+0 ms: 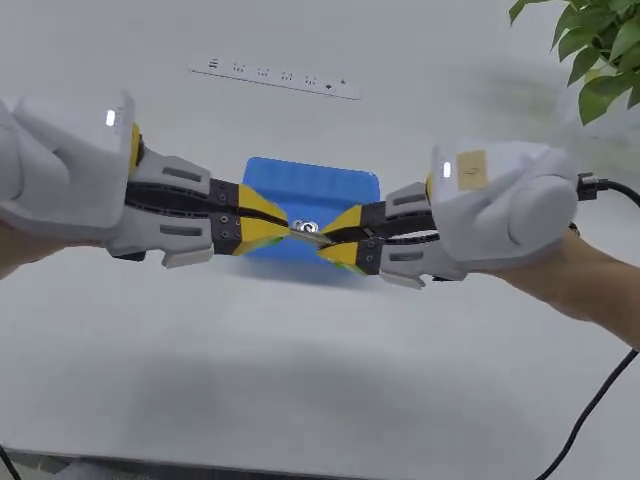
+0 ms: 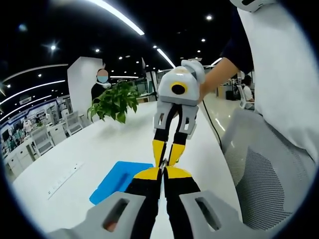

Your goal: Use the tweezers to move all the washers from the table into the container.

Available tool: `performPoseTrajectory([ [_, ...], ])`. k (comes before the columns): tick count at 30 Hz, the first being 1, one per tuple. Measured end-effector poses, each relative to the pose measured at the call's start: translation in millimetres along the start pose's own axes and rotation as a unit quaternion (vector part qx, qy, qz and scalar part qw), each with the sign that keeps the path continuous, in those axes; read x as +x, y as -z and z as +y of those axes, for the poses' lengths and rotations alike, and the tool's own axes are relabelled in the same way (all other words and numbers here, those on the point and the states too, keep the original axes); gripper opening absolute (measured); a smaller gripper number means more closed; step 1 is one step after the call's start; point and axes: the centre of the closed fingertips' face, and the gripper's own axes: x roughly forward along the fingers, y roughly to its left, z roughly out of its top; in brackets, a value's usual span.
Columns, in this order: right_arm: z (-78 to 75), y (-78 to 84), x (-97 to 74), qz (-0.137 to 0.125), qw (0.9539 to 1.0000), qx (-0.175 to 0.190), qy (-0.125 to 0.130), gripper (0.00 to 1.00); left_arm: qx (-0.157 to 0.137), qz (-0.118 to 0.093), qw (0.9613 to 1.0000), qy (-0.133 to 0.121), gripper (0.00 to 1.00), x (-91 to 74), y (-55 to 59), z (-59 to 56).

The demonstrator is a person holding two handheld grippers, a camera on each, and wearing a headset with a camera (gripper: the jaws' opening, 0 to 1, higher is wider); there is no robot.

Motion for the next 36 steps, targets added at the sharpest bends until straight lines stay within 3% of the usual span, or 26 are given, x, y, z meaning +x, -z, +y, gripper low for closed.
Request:
performPoseTrajectory([
  [5, 1.8, 1.6, 1.4, 0.001, 1.0000, 0.005, -0.004, 0.08, -0.001, 0.020, 0.9998, -0.001, 0.07, -1.0, 9.7, 0.3],
  [36, 7.7, 9.1, 13.6, 0.002, 0.9996, -0.001, -0.028, 0.07, -0.004, 0.082, 0.9965, 0.015, 0.09, -0.4, 42.4, -2.9],
])
